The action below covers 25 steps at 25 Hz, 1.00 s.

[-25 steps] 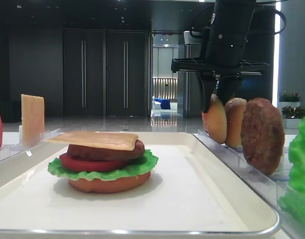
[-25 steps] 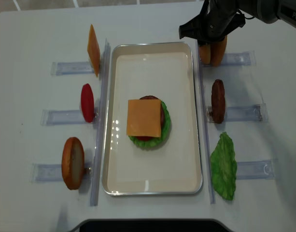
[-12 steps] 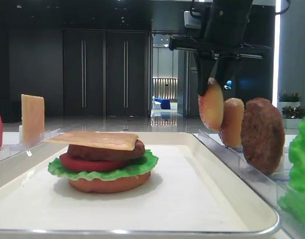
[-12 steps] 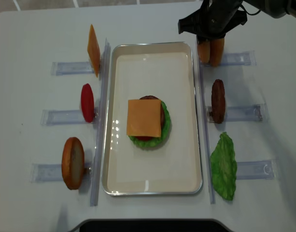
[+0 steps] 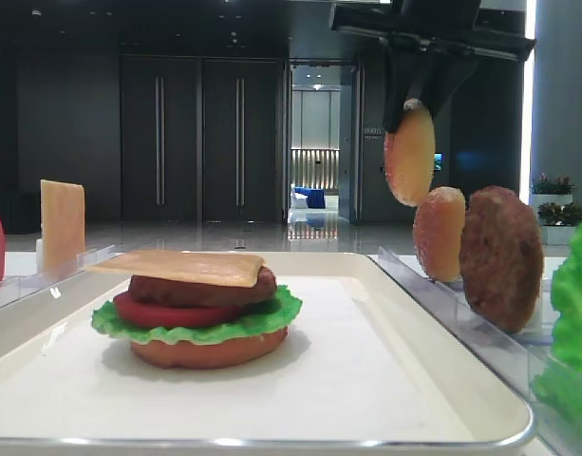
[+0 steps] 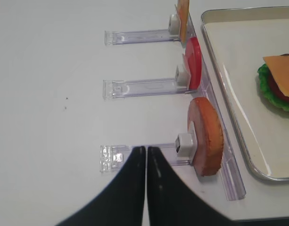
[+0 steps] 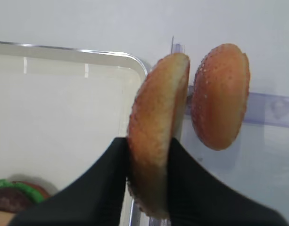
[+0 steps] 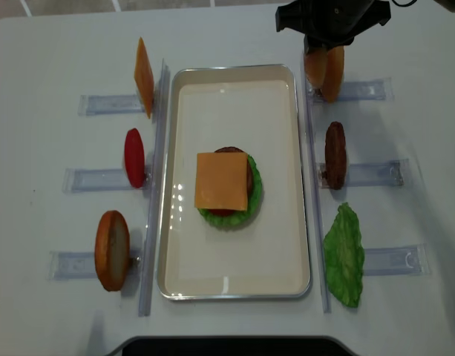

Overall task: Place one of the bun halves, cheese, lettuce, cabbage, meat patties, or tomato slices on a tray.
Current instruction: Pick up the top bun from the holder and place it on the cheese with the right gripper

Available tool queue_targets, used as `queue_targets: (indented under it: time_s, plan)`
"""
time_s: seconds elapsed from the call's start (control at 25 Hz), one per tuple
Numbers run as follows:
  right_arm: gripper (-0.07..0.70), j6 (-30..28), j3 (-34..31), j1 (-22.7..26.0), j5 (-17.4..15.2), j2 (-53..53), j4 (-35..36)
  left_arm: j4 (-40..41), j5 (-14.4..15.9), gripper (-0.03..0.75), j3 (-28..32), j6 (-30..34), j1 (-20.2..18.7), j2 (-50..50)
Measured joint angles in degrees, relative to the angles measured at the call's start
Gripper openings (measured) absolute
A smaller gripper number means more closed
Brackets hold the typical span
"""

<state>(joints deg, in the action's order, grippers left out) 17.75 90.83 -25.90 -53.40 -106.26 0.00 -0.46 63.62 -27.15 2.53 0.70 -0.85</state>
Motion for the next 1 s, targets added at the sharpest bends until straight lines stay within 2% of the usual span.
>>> queue_targets:
  time_s: [0.24, 0.36, 0.56, 0.72, 0.88, 1.0]
  plan:
    - [0.179, -0.02, 0.31, -3.22, -8.11, 2.38, 0.00, -0.05, 0.00, -0.007, 0.00, 0.00, 0.00, 0.00]
    - [0.179, 2.06, -1.65, -7.10, -8.18, 3.84, 0.00, -0.05, 0.00, -0.007, 0.00, 0.00, 0.00, 0.00]
    - [0.179, 7.88, -10.58, -13.90, -4.92, 10.39, 0.00, -0.05, 0.00, -0.007, 0.00, 0.00, 0.00, 0.00]
    - [0.179, 13.13, -19.89, -18.08, 0.35, 14.10, 0.42, -0.05, 0.00, -0.007, 0.00, 0.00, 0.00, 0.00]
    - [0.179, 14.32, -24.35, -19.85, 6.02, 14.76, 1.19, -0.05, 0.00, -0.007, 0.00, 0.00, 0.00, 0.00]
    - [0.179, 11.39, -24.69, -19.96, 11.49, 14.78, 5.65, -0.05, 0.00, -0.007, 0.00, 0.00, 0.00, 0.00]
